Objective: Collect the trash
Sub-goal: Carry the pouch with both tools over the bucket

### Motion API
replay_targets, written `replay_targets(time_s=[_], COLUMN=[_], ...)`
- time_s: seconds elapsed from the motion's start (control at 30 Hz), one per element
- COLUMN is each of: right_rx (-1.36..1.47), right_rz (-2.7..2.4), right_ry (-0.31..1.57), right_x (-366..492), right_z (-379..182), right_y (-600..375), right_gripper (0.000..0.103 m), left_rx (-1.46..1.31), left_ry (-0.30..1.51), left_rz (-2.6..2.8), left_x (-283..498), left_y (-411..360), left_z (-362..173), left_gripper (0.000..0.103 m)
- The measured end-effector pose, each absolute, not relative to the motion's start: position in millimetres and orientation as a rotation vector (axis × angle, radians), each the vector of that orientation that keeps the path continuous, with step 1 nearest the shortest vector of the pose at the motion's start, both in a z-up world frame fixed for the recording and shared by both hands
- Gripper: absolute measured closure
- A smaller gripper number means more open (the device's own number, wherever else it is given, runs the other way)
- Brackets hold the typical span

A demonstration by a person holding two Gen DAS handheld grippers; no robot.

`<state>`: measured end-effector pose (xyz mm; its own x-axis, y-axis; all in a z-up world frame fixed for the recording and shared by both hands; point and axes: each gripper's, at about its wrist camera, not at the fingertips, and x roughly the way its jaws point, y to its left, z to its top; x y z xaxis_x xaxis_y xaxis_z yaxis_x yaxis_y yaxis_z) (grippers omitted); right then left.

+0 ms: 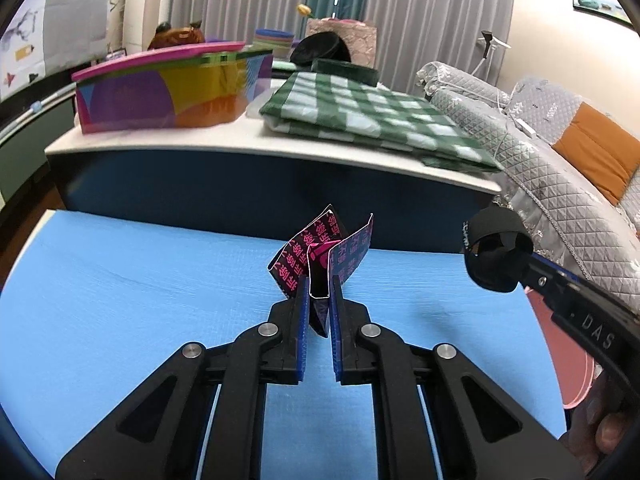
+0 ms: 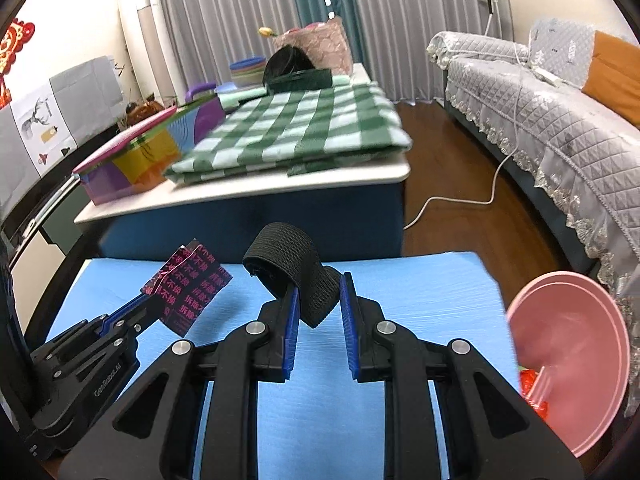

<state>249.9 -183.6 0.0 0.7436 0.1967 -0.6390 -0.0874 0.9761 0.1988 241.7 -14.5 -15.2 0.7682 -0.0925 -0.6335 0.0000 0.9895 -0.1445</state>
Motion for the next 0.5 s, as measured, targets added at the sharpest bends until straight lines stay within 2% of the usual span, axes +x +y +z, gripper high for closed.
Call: replay_targets(time_s=[0.5], right_rx=[0.165], right_rz=[0.072], right_ry=[0.626], right_x=[194.5], right_z=[48.0], right_y=[-243.4], right_gripper=[0.083], left_rx=[-0.077], left_ry=[0.631], left_rz=[-0.122], left_x=[197.7], left_y=[-60.2], left_z=[25.1], left_gripper=[0.094])
